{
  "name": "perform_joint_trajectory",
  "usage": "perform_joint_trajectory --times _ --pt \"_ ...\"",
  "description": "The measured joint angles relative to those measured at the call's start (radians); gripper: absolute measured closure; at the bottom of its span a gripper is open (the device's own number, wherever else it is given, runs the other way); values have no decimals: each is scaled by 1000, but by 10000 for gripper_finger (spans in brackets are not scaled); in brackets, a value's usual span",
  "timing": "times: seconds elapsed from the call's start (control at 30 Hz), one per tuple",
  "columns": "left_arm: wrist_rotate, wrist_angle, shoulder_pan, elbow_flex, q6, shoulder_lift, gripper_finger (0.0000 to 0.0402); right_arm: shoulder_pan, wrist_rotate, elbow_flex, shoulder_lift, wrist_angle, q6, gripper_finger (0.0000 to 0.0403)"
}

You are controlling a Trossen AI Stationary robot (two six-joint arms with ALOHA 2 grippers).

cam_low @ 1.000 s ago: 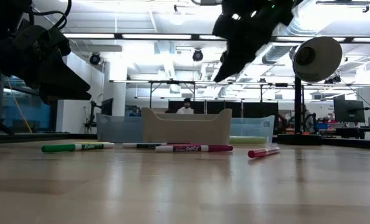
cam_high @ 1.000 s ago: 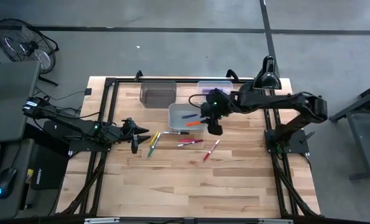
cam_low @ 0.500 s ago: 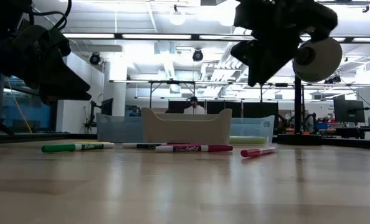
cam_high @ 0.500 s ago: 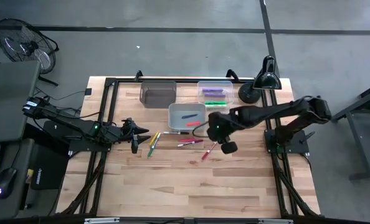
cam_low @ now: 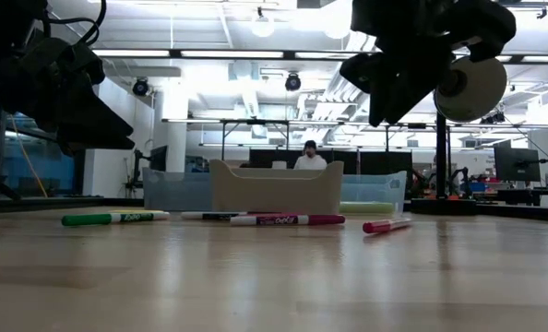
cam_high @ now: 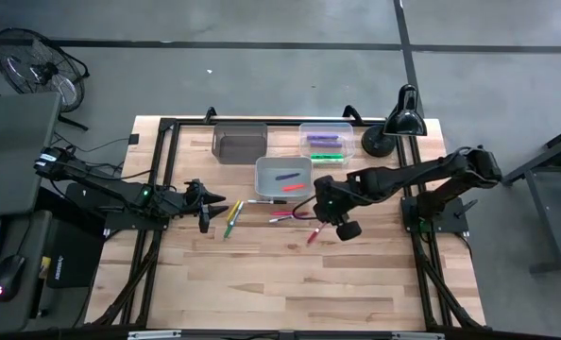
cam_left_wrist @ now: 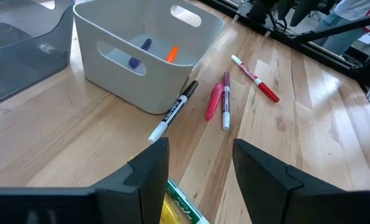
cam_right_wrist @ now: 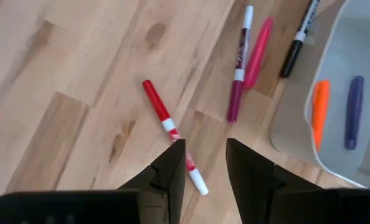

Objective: Pick & Place Markers
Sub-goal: Put the red marker into the black bin

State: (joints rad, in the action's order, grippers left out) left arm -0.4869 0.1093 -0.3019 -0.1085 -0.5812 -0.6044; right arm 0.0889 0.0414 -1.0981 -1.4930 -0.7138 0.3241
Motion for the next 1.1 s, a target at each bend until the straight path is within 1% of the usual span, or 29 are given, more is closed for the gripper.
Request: perform_joint_trajectory --times 0.17,0.33,0.43,0.53,0.7,0.8,0.97,1.03,1.1 --pt "1 0 0 0 0 0 227 -1 -16 0 0 -7 20 287" --pt "1 0 0 0 0 0 227 -1 -8 3 0 -4 27 260" --pt "1 0 0 0 -1 0 227 -1 23 59 0 60 66 242" --pt "1 -1 0 0 -1 0 227 -1 29 126 -1 109 98 225" --pt "1 -3 0 0 -1 0 227 -1 39 219 -1 239 115 214" --pt "1 -3 0 0 -1 0 227 -1 68 287 -1 377 130 214" --pt "1 -3 0 0 -4 0 227 -1 85 399 -1 602 130 221" --pt "1 -3 0 0 -4 0 227 -1 85 432 -1 655 130 223" --pt "1 -3 0 0 -4 0 227 -1 85 450 -1 672 130 224"
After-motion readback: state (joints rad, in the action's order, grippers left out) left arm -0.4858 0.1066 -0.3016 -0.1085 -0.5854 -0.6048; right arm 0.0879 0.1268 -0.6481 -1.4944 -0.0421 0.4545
